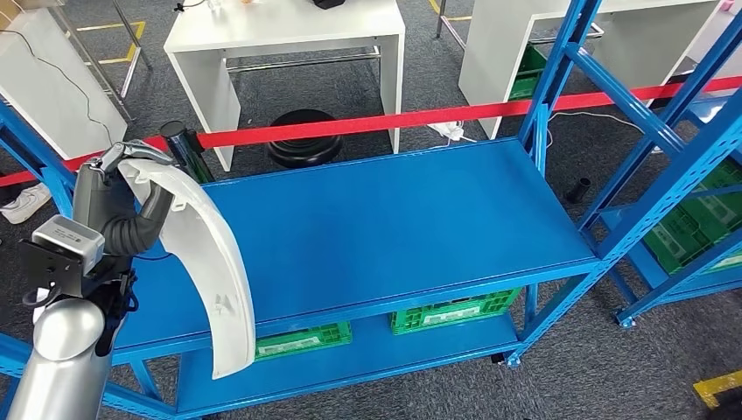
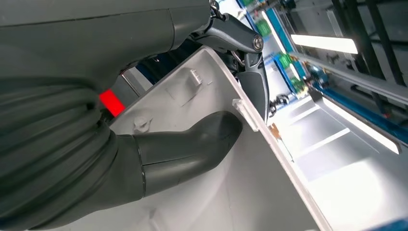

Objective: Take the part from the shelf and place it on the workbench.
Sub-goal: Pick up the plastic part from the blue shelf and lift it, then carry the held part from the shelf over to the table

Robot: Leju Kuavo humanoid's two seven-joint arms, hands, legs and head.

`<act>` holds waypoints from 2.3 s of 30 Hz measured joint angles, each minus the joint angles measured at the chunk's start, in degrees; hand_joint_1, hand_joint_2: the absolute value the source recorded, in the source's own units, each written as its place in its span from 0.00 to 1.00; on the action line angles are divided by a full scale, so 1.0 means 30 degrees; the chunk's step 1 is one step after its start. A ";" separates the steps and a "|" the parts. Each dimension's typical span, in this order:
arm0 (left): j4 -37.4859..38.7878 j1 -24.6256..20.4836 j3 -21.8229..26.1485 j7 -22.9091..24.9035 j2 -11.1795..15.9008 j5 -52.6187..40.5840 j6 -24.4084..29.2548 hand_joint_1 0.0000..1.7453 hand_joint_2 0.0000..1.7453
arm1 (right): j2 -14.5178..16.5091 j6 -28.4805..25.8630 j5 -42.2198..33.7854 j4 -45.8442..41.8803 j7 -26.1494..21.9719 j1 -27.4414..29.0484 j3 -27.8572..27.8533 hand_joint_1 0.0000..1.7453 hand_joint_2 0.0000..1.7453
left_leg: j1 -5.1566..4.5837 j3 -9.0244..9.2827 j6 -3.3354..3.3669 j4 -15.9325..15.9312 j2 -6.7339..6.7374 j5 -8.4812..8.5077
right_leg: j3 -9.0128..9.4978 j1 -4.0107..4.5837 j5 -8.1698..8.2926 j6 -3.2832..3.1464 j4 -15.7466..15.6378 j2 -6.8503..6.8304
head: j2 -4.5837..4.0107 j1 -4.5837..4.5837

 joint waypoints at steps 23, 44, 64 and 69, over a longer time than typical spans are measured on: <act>-0.1069 0.1049 0.0049 0.0079 0.0060 0.0351 -0.1665 1.00 1.00 | -0.0015 0.0020 0.0117 0.0000 0.0000 -0.0016 -0.0137 0.00 0.00 | 0.0070 0.0014 0.0702 -0.0413 0.0136 0.0330 | -0.0887 -0.0124 -0.1827 0.0627 0.2356 -0.0065 | 0.0002 0.0093; -0.1247 0.1576 0.0262 0.0434 0.0202 0.0104 -0.1665 1.00 1.00 | -0.0024 0.0100 0.0246 0.0000 0.0000 -0.0119 -0.0138 0.00 0.00 | 0.0352 -0.0520 -0.0594 0.3886 0.0149 -0.2233 | -0.1594 -0.0252 0.0809 -0.0171 0.0636 -0.0144 | 0.0000 0.0071; -0.1247 0.1411 0.0328 0.0468 0.0346 0.0062 -0.1673 1.00 1.00 | -0.0033 0.0177 0.0402 -0.0007 0.0244 -0.0225 -0.0138 0.00 0.00 | 0.0153 -0.1035 -0.0119 0.0467 0.0333 0.0705 | 0.0720 -0.0065 -0.0960 0.0285 0.0315 -0.0068 | 0.0000 0.0155; -0.1169 0.1325 0.0397 0.0414 0.0665 0.0107 -0.1673 1.00 1.00 | -0.0033 0.0188 0.0510 -0.0007 0.0235 -0.0237 -0.0138 0.00 0.00 | 0.0295 -0.1877 -0.0670 0.2809 0.0269 -0.1871 | -0.0222 -0.0223 0.0134 -0.0295 0.0100 -0.0202 | 0.0004 0.0095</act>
